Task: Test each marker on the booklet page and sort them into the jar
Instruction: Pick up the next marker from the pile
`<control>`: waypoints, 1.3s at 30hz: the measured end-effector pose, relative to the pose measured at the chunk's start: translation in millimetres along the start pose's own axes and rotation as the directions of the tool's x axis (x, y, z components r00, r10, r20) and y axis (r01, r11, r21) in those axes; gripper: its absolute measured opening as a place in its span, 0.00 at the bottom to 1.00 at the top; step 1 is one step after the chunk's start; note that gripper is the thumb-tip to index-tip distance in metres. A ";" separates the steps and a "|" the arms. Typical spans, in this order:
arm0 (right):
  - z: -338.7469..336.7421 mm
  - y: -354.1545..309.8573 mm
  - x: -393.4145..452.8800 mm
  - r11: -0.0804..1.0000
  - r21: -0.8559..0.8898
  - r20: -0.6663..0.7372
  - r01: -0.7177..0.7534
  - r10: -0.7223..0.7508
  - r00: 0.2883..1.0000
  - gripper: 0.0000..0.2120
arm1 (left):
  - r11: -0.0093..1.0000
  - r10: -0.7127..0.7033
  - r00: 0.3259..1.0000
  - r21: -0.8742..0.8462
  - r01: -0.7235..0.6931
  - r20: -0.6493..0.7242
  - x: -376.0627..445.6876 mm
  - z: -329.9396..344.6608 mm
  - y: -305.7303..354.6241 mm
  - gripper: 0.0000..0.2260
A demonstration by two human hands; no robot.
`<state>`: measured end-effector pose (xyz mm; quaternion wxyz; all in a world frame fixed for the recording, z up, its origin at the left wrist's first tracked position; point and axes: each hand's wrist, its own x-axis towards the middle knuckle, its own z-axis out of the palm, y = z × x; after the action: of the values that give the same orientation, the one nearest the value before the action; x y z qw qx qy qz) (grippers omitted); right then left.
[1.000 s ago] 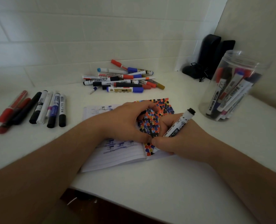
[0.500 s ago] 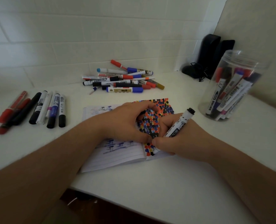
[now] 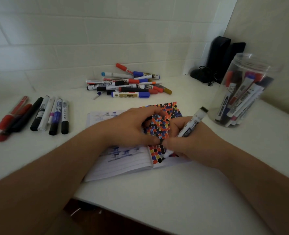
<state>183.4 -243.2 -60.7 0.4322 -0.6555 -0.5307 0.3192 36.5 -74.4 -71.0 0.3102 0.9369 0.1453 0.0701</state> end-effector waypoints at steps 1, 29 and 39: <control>-4.1 0.0 1.1 0.997 0.075 -0.013 0.012 -0.011 1.000 0.14 | 1.000 -0.003 1.000 -0.009 0.002 -0.022 0.5 0.7 -1.6 0.27; -20.6 8.1 11.4 0.965 0.261 -0.151 -0.009 0.050 0.987 0.11 | 0.963 -0.082 0.983 -0.268 0.036 -0.164 -4.8 2.2 -4.6 0.07; -11.1 9.5 10.1 0.990 -0.110 -0.213 0.090 -0.112 0.971 0.06 | 0.952 -0.055 0.955 -0.305 -0.038 -0.290 -6.1 1.3 -7.0 0.11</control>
<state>199.5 -236.5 -64.2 0.4705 -0.6794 -0.5278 0.1962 29.5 -71.7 -76.5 0.4271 0.8556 0.1813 0.2295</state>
